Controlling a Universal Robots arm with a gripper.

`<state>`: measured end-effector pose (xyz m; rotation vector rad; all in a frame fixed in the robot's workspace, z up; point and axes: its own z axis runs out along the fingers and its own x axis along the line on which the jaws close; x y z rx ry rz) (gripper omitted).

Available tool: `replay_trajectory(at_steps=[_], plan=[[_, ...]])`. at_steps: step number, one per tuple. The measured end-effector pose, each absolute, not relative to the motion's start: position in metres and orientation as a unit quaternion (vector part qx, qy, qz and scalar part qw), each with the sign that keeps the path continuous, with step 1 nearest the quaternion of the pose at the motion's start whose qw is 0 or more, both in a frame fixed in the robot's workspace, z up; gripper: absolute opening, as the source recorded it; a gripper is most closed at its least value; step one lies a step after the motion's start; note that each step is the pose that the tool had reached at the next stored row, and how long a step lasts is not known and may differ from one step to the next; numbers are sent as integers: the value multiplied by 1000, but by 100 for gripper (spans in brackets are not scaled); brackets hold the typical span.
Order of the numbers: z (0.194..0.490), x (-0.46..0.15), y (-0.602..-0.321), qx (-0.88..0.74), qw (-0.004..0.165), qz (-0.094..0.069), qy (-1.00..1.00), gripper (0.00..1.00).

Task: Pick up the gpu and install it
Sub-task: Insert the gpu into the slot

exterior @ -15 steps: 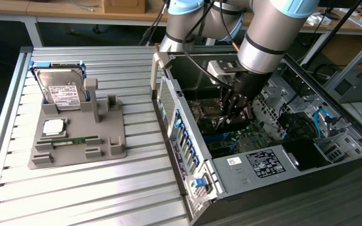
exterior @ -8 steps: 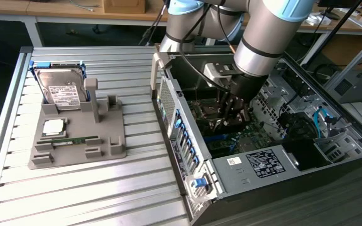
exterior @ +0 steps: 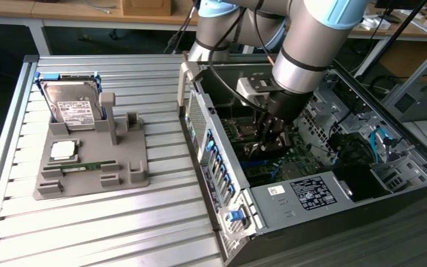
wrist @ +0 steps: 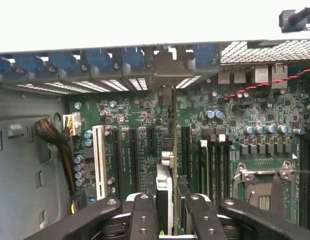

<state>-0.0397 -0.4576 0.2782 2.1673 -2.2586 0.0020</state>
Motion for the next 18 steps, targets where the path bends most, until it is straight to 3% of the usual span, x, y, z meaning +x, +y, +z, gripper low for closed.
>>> replay_trajectory(at_steps=[18], plan=[[266, -42, -458, 692, 6, 1, -722, 27]])
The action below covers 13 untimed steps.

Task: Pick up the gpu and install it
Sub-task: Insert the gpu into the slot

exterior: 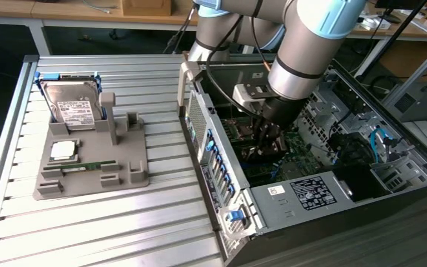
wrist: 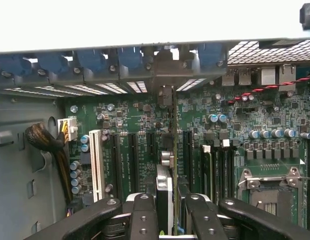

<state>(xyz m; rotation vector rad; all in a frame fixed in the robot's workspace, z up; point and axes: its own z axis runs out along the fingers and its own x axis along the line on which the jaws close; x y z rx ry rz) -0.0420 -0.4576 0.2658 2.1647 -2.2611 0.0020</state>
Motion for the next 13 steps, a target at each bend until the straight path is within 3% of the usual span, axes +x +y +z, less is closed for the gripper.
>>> replay_trajectory(at_steps=[13], plan=[[262, -42, -458, 691, 6, 0, -722, 27]])
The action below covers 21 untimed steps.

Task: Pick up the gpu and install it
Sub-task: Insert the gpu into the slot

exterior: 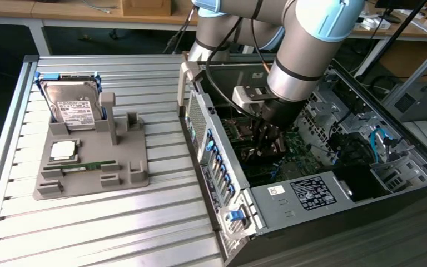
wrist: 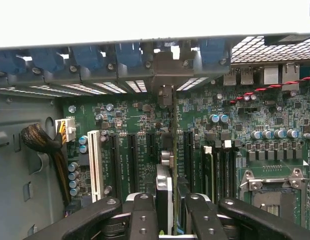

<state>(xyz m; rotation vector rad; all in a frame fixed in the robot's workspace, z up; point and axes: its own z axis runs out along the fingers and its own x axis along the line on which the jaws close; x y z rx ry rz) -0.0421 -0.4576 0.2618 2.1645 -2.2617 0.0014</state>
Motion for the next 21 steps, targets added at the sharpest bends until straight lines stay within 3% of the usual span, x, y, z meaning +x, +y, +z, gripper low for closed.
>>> replay_trajectory(at_steps=[21], plan=[[262, -43, -457, 691, 5, 1, -722, 27]])
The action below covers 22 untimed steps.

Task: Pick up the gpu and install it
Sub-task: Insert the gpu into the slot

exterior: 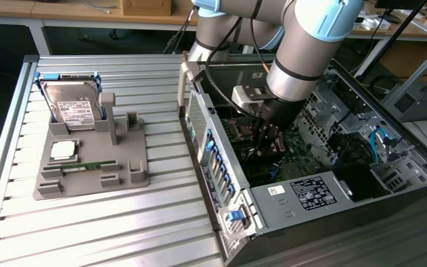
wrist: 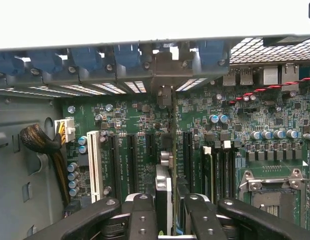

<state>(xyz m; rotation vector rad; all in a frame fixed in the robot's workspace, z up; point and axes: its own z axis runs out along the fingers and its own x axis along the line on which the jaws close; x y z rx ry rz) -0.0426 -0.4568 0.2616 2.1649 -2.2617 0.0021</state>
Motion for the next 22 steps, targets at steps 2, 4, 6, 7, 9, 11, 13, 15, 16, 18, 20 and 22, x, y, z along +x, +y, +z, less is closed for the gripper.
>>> replay_trajectory(at_steps=[2, 4, 6, 7, 9, 11, 13, 15, 16, 18, 20, 22], plan=[[262, -43, -456, 692, 5, 1, -722, 27], [264, -46, -455, 692, 2, 4, -722, 27], [264, -46, -455, 696, 2, 4, -718, 27], [264, -46, -455, 698, 2, 4, -716, 27], [263, -46, -455, 701, 2, 4, -713, 27], [259, -46, -454, 706, 2, 4, -708, 27], [259, -46, -454, 706, 2, 4, -708, 27], [262, -46, -454, 706, 2, 5, -708, 40], [269, -46, -453, 706, 3, 6, -708, 40], [275, -46, -453, 706, 5, 8, -708, 40], [283, -46, -452, 706, 6, 9, -708, 40], [291, -46, -451, 706, 7, 11, -708, 40]])
